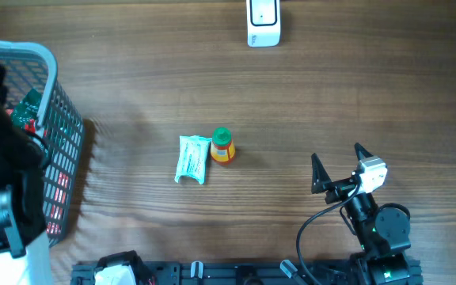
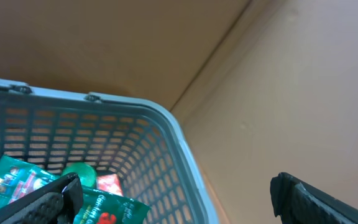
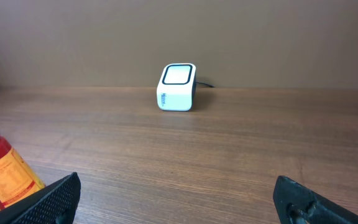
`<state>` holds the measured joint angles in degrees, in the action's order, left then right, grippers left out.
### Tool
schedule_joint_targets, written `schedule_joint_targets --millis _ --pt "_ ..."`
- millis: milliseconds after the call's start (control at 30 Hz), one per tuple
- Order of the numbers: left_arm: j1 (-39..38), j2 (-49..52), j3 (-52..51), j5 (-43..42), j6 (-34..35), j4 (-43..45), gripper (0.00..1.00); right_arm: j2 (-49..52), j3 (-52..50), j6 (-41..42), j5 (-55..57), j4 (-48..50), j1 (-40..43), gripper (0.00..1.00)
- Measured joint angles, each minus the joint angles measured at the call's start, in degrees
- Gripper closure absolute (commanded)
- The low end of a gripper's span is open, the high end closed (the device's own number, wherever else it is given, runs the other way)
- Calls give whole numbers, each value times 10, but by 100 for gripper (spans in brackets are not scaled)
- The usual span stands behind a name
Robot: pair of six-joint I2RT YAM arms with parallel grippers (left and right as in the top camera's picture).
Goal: Scan the item barcode
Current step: 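Carry the bottle with left gripper and stand it beside the wipes, then reach left gripper into basket and grasp the green Knorr pouch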
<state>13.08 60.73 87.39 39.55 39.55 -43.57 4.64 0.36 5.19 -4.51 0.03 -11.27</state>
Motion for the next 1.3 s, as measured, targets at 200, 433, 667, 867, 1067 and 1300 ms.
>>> schedule_joint_targets --millis 200,433,667,867,1067,1300 --pt "160 79 0 -135 21 -26 0 0 0 0 0 0 0 0" --pt "202 185 0 -206 63 -34 0 0 0 0 0 0 0 0" --pt "330 306 0 -346 262 -66 0 0 0 0 0 0 0 0" --pt "326 362 0 -382 373 -90 0 0 0 0 0 0 0 0" --pt "313 421 0 -382 396 -82 0 0 0 0 0 0 0 0" --pt "281 465 0 -382 400 -70 6 0 0 0 0 0 0 0"
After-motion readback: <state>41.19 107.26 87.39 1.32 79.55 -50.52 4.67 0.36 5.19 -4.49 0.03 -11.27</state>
